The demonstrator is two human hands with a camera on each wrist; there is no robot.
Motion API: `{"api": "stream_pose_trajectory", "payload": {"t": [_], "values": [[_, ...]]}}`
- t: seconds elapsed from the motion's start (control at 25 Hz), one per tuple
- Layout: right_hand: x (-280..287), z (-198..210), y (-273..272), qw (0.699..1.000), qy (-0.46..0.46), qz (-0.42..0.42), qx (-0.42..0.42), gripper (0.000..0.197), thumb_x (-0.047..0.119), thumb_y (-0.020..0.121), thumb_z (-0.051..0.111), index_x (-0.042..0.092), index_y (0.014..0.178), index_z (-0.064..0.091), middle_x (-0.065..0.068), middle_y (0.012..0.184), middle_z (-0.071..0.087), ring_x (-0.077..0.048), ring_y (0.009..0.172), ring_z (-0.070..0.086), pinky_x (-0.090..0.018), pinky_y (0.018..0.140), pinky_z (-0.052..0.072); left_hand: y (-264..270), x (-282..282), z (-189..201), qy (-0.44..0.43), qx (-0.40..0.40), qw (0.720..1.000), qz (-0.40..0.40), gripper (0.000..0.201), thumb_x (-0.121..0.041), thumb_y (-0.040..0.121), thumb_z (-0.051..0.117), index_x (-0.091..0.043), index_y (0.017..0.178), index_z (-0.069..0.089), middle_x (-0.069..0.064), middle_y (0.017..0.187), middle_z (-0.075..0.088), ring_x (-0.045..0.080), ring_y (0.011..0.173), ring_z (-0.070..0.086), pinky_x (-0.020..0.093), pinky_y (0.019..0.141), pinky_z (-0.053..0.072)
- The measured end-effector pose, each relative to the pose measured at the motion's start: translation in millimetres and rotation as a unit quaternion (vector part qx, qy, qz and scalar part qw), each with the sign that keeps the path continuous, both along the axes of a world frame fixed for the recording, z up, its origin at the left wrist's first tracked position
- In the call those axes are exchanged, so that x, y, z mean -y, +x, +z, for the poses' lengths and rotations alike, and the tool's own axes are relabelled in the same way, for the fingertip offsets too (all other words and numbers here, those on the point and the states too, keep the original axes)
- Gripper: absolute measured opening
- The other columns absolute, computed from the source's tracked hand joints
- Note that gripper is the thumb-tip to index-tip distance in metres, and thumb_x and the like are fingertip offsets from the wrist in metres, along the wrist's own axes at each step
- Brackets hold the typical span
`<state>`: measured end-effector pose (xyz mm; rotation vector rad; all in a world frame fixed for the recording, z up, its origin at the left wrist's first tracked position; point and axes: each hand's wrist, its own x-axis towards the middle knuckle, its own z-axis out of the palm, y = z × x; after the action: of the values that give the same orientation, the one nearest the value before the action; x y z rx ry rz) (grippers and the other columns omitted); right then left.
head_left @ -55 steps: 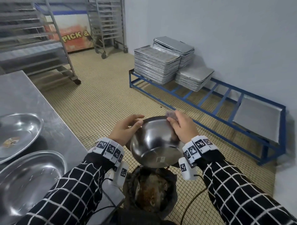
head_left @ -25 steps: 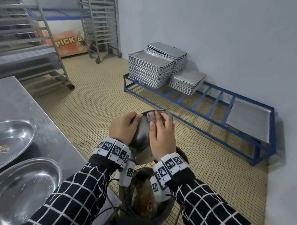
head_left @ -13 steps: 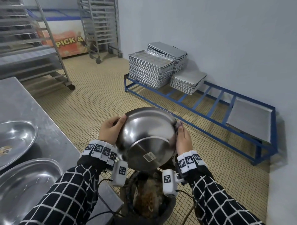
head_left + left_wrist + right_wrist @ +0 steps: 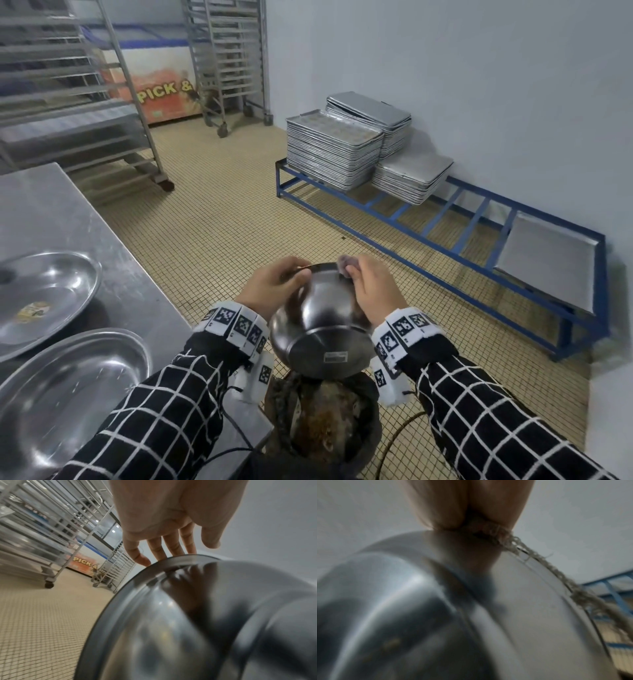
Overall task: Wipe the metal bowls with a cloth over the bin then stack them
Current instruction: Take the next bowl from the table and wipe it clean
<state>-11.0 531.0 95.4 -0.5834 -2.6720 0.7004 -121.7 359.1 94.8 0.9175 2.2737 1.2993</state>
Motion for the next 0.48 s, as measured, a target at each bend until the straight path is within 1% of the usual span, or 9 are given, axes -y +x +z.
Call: {"api": "stream_pose_trajectory", "payload": {"t": [0.04, 0.12, 0.2, 0.28, 0.32, 0.36, 0.44, 0.48], "values": [[4.8, -0.5, -3.8, 1.000, 0.022, 0.021, 0.004, 0.027, 0.028, 0.100, 0.038, 0.008, 0.103, 0.056, 0.000, 0.101, 0.055, -0.013, 0.095, 0.051, -0.022, 0.081, 0.043, 0.9, -2.2, 0.9, -0.028, -0.014, 0.999, -0.016, 0.016, -0.036, 0.096, 0.052, -0.027, 0.105, 0.060, -0.013, 0.092, 0.064, 0.005, 0.087, 0.060, 0.020, 0.073, 0.046], [13.0, -4.2, -7.9, 0.998, 0.041, 0.049, 0.004, 0.028, 0.029, 0.100, 0.038, 0.010, 0.107, 0.057, -0.003, 0.108, 0.058, -0.015, 0.102, 0.053, -0.031, 0.089, 0.048, -2.5, -5.2, -1.4, -0.068, -0.050, 0.996, -0.011, 0.022, -0.039, 0.096, 0.050, -0.022, 0.092, 0.063, -0.005, 0.084, 0.064, 0.015, 0.081, 0.060, 0.024, 0.069, 0.045], [17.4, -8.3, -10.1, 0.999, 0.010, 0.048, -0.023, 0.030, 0.027, 0.101, 0.037, 0.009, 0.115, 0.056, -0.005, 0.117, 0.056, -0.015, 0.108, 0.053, -0.031, 0.093, 0.048, -7.6, -4.6, -5.2, -0.094, -0.090, 0.991, 0.025, 0.028, -0.041, 0.096, 0.049, -0.021, 0.080, 0.059, -0.004, 0.074, 0.061, 0.017, 0.074, 0.057, 0.028, 0.065, 0.041], [21.4, -12.5, -8.3, 0.996, -0.013, 0.014, -0.092, 0.033, 0.022, 0.101, 0.037, 0.005, 0.124, 0.053, -0.008, 0.128, 0.048, -0.017, 0.115, 0.050, -0.030, 0.097, 0.046, -9.0, -2.8, -9.3, -0.108, -0.127, 0.984, 0.060, 0.031, -0.041, 0.097, 0.047, -0.021, 0.076, 0.057, -0.004, 0.070, 0.059, 0.016, 0.071, 0.055, 0.029, 0.061, 0.038], [25.3, -16.4, -5.6, 0.992, -0.007, -0.002, -0.126, 0.036, 0.023, 0.100, 0.039, 0.006, 0.129, 0.052, -0.009, 0.132, 0.044, -0.017, 0.118, 0.047, -0.030, 0.099, 0.045, -9.3, -1.9, -10.1, -0.104, -0.131, 0.983, 0.077, 0.032, -0.041, 0.097, 0.045, -0.020, 0.078, 0.058, -0.003, 0.071, 0.060, 0.017, 0.071, 0.055, 0.029, 0.062, 0.038], [30.5, -22.2, -1.9, 0.989, 0.007, -0.008, -0.146, 0.040, 0.027, 0.099, 0.039, 0.008, 0.133, 0.050, -0.008, 0.132, 0.041, -0.017, 0.118, 0.046, -0.030, 0.100, 0.045, -9.9, -1.7, -9.4, -0.089, -0.123, 0.984, 0.093, 0.032, -0.041, 0.098, 0.044, -0.020, 0.080, 0.060, -0.002, 0.073, 0.061, 0.017, 0.072, 0.056, 0.029, 0.063, 0.040], [46.5, -34.5, 7.9, 0.986, 0.044, 0.017, -0.158, 0.045, 0.034, 0.097, 0.039, 0.014, 0.137, 0.048, -0.004, 0.127, 0.042, -0.015, 0.115, 0.046, -0.032, 0.099, 0.047, -11.2, -2.4, -7.0, -0.055, -0.099, 0.987, 0.113, 0.032, -0.040, 0.099, 0.044, -0.020, 0.080, 0.060, -0.001, 0.072, 0.061, 0.017, 0.070, 0.055, 0.028, 0.062, 0.040], [53.0, -40.0, 11.2, 0.985, 0.064, 0.039, -0.158, 0.045, 0.035, 0.098, 0.039, 0.015, 0.137, 0.049, -0.003, 0.129, 0.043, -0.016, 0.117, 0.046, -0.035, 0.100, 0.046, -11.8, -3.6, -5.6, -0.054, -0.107, 0.985, 0.121, 0.034, -0.041, 0.098, 0.044, -0.020, 0.076, 0.058, -0.002, 0.069, 0.060, 0.017, 0.067, 0.054, 0.027, 0.059, 0.037]]}}
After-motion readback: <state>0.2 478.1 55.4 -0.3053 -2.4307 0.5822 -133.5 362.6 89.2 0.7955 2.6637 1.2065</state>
